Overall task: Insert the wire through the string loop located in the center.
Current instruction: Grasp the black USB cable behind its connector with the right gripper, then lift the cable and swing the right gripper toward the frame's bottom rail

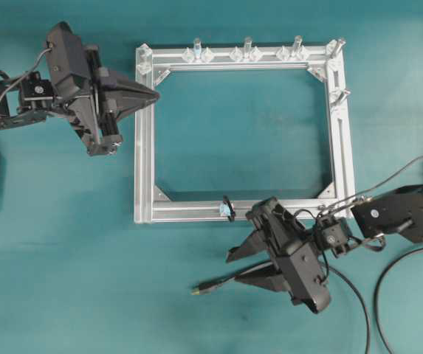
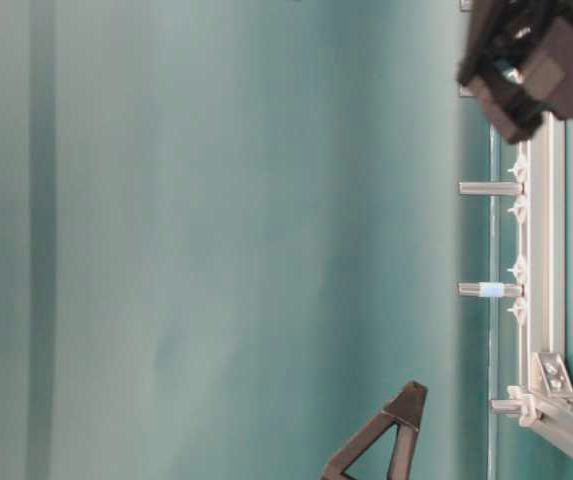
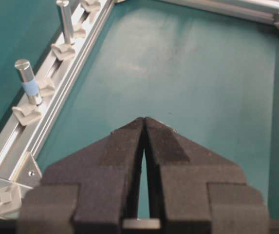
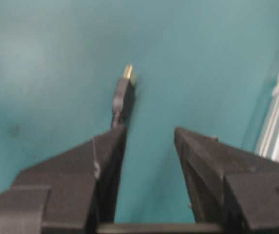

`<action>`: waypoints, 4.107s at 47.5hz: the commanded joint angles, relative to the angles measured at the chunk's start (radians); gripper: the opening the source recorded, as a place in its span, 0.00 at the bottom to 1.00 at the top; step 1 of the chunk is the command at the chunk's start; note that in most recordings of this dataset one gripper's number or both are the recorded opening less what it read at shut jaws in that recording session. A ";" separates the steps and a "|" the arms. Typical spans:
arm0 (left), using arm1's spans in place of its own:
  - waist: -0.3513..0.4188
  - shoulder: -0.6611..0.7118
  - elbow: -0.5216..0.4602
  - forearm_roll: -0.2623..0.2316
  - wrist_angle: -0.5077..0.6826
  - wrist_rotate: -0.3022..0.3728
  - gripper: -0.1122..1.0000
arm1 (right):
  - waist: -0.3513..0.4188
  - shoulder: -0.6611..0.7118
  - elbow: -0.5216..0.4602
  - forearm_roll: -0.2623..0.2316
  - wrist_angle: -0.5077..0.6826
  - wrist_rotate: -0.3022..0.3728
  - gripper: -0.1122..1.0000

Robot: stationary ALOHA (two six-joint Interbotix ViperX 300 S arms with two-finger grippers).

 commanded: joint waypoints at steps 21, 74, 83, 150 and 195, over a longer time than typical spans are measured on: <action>-0.012 -0.020 0.000 0.003 0.000 -0.006 0.19 | 0.017 0.069 -0.055 -0.002 -0.002 0.020 0.53; -0.038 -0.020 0.005 0.003 0.000 -0.009 0.19 | 0.026 0.155 -0.071 -0.002 0.066 0.054 0.43; -0.041 -0.020 0.005 0.003 0.000 -0.009 0.19 | 0.026 0.155 -0.067 -0.002 0.081 0.054 0.17; -0.052 -0.020 0.006 0.003 0.000 -0.006 0.19 | 0.029 -0.224 0.075 -0.003 0.318 0.052 0.17; -0.052 -0.020 0.011 0.003 -0.002 -0.008 0.19 | -0.064 -0.344 0.173 0.018 0.405 0.055 0.17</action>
